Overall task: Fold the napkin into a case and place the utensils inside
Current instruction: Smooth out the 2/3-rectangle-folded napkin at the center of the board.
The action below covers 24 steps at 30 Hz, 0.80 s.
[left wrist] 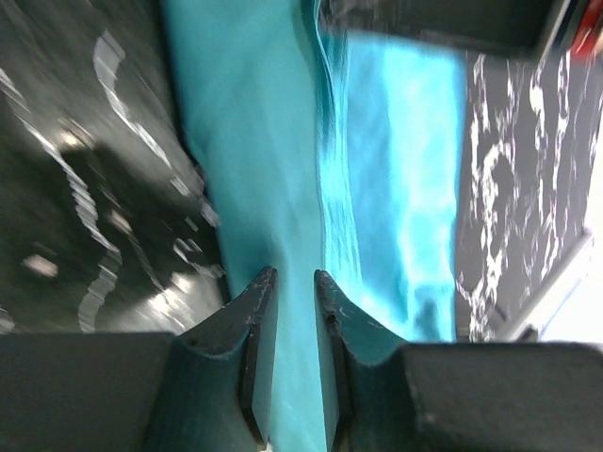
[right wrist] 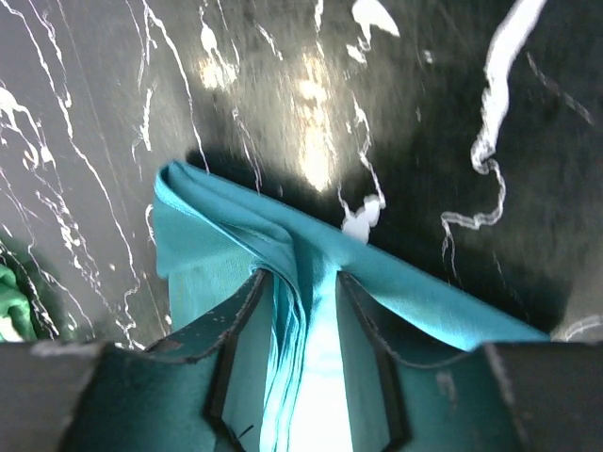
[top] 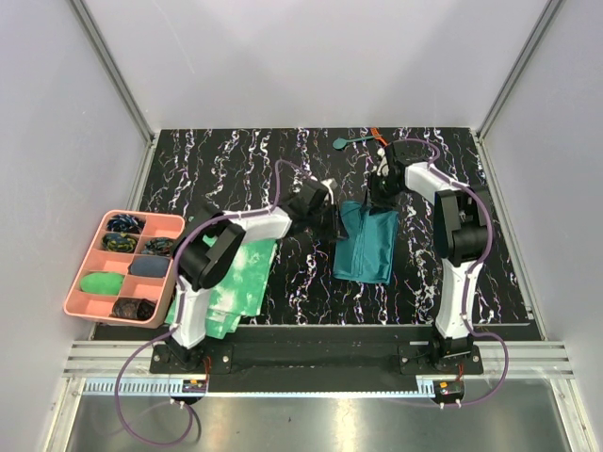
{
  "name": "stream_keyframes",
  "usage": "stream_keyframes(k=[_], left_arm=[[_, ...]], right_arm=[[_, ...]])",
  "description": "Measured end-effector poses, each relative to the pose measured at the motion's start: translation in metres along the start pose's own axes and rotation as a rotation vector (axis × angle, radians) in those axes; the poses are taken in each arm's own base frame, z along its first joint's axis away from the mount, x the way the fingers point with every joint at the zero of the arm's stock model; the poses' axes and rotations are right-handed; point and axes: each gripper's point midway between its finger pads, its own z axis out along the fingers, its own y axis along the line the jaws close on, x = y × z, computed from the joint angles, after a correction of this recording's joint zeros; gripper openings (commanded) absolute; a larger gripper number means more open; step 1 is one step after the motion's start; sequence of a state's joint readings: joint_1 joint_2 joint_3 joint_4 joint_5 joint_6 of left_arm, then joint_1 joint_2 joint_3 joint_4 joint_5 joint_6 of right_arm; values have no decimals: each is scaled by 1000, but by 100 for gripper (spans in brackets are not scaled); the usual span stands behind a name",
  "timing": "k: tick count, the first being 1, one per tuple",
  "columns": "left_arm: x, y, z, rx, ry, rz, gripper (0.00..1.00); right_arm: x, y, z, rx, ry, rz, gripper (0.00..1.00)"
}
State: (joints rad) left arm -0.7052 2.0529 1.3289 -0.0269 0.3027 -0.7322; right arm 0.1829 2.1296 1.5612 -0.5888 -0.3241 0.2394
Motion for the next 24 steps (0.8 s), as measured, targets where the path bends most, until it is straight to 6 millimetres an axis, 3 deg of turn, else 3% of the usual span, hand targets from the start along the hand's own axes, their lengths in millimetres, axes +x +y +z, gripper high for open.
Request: stream_keyframes(k=[5,9,11,14,17,19,24], left_arm=[[34,-11,-7,26,61,10,25],[48,-19,-24,39,69,24,27],[49,-22,-38,45,59,30,29],[49,-28,-64,56,26,54,30],[51,-32,-87,72,-2,69,31],[56,-31,-98,82,-11,73,31],[81,-11,-102,54,30,50,28]], right_arm=[[14,1,-23,27,13,24,45],[34,11,-52,14,4,43,44],[50,19,-63,-10,-1,62,44],[91,33,-74,-65,24,109,44],[138,45,-76,-136,77,185,45],[159,51,-73,-179,102,237,45],[178,55,-63,-245,114,338,44]])
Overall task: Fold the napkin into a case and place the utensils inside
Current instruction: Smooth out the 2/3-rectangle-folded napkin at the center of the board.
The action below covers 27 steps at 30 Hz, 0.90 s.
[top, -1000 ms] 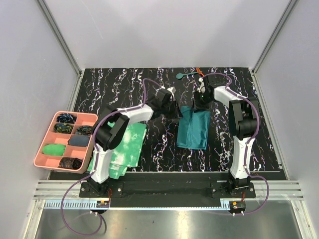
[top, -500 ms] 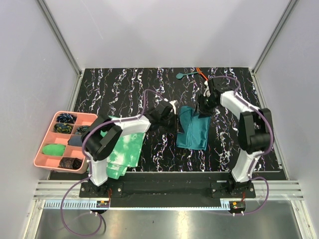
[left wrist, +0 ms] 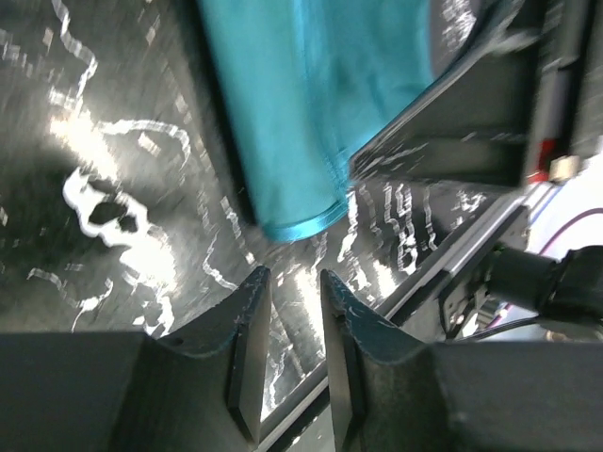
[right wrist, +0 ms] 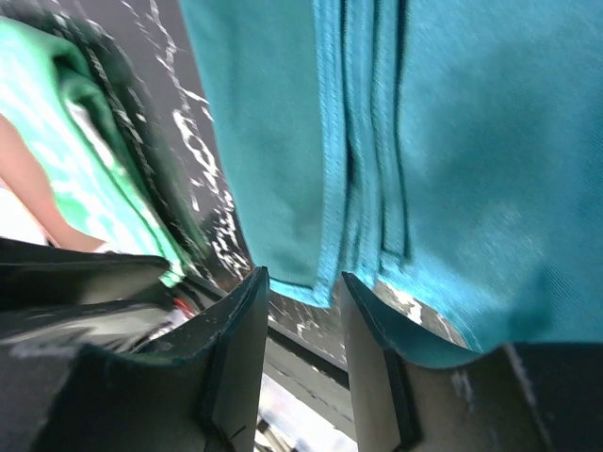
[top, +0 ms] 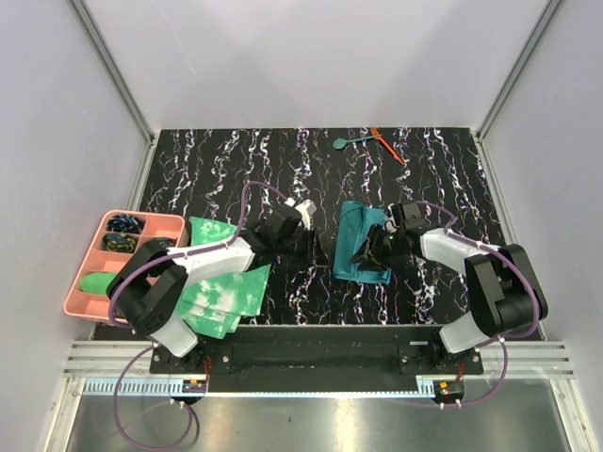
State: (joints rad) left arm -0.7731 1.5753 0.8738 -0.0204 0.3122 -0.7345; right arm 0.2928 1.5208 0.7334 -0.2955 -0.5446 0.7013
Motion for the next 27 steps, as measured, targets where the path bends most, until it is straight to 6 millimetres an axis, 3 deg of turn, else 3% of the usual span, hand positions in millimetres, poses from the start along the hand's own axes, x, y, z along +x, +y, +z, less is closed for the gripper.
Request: stream_keyframes(k=[5,13,19,22,24,26,27], left_arm=[[0,1,-1,-1,7,-10,26],[-48,-31,8,87,-59,-16,25],[-55,-37,14,111,-56,4,32],[-47,-41,18,107,-50,67,40],[-37,-46,22,94,-52,133,40],[-24,-49,26,79,-45,197,38],[-16,-49,27,72,-40,231,31]], right_arm=[[-5,11,6,-83,-27,22,43],[6,1,16,-106,7,69,45],[6,-1,14,-89,-7,57,45],[3,-4,10,-70,-31,40,31],[0,-8,6,-56,-48,27,14],[-4,-13,3,-40,-64,12,0],[-6,-16,2,-31,-66,3,0]])
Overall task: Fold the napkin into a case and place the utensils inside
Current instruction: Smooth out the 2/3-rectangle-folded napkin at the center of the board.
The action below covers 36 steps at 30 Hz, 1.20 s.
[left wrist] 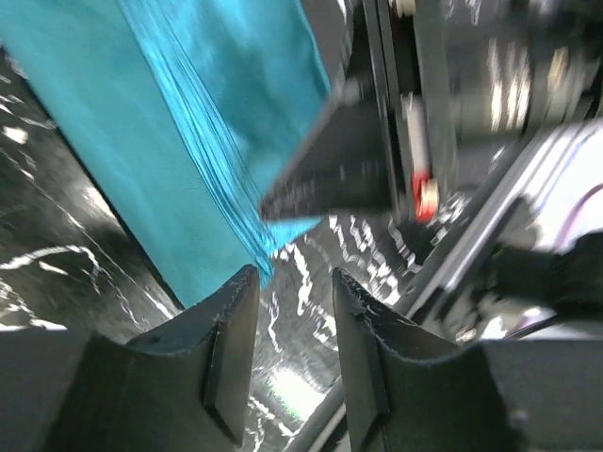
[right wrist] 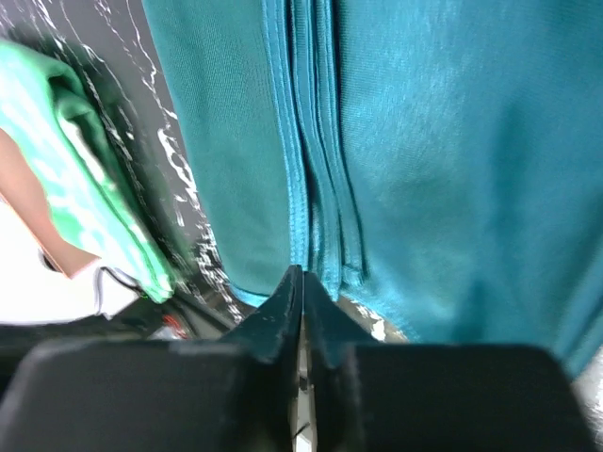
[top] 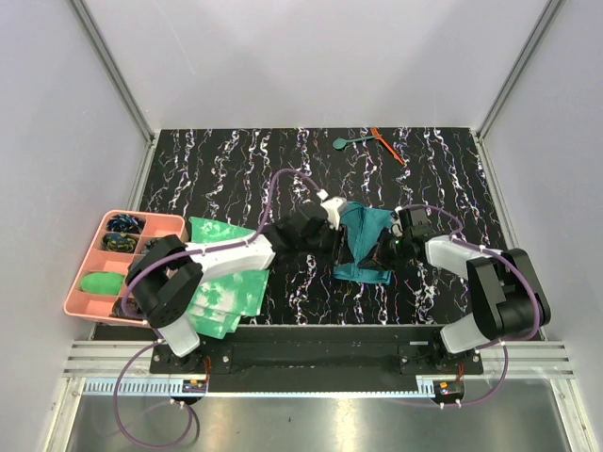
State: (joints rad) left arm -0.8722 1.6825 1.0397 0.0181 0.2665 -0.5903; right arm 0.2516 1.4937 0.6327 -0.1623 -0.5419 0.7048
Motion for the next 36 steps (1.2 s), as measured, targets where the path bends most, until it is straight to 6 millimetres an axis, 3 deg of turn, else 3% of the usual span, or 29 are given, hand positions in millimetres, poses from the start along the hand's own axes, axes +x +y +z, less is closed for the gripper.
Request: stream_keyframes(k=[4,11,22,30,36], left_arm=[[19,0,2,-36,10,116,31],[24,7,3,-82,-4,244,38],[48,-9,17,-108,20,533,38],[56,15,36,-204,74,647,36],[52,22,43,-267,68,683,34]], right_arm=[[-5,-1,2,8,5,-49,0],[-6,-11,11,32,34,-73,0],[-4,-15,20,24,56,-64,0],[-4,-14,21,12,54,-66,0],[-3,-13,21,-3,57,-69,0]])
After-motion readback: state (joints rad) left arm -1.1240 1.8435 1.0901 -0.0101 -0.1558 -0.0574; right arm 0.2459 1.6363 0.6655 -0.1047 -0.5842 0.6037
